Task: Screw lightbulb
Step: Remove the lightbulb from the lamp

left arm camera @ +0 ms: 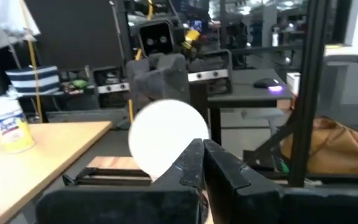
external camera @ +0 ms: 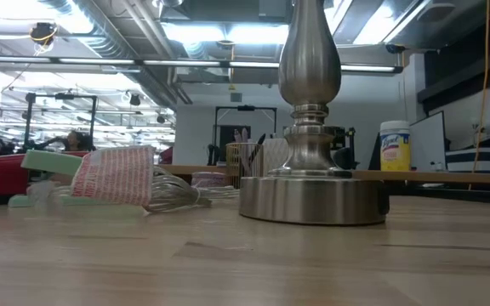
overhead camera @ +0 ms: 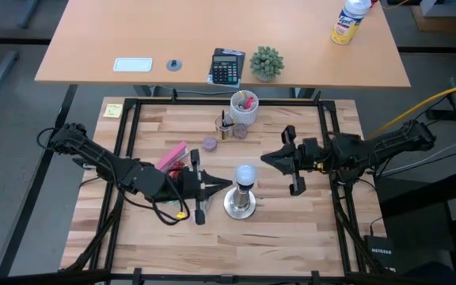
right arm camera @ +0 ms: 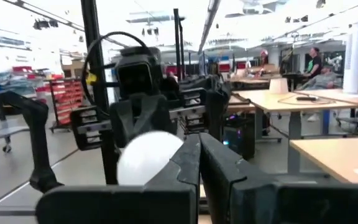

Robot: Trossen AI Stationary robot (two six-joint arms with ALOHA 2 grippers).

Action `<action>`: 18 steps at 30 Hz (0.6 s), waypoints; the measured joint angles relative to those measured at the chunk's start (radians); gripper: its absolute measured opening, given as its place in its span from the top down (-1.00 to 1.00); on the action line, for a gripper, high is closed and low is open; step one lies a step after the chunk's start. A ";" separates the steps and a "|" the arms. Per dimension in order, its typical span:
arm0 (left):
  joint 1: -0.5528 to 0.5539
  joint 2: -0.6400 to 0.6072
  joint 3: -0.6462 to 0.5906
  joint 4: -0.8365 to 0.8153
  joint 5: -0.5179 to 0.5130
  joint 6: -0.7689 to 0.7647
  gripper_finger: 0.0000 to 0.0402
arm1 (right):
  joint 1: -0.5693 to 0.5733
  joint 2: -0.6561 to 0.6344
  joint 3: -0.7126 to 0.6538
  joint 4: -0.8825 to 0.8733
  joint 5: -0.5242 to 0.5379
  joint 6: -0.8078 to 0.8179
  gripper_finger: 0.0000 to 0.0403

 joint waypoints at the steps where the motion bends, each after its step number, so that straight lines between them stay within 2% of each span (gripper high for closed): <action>1: 0.000 0.000 0.000 0.014 -0.006 0.015 0.99 | 0.000 -0.007 0.000 -0.001 -0.012 0.000 0.93; 6: 0.017 0.000 0.000 0.089 -0.030 0.082 0.99 | 0.001 -0.024 0.000 0.001 -0.178 0.021 0.93; 9: 0.043 0.000 0.000 0.095 -0.032 0.096 0.99 | 0.001 -0.011 0.000 -0.002 -0.233 0.070 0.93; 15: 0.094 0.000 0.000 0.007 -0.034 0.008 0.99 | 0.001 0.032 0.000 -0.005 -0.250 0.088 0.93; 18: 0.100 0.000 0.000 -0.025 -0.013 -0.030 0.99 | 0.001 0.049 0.000 -0.005 -0.217 0.088 0.93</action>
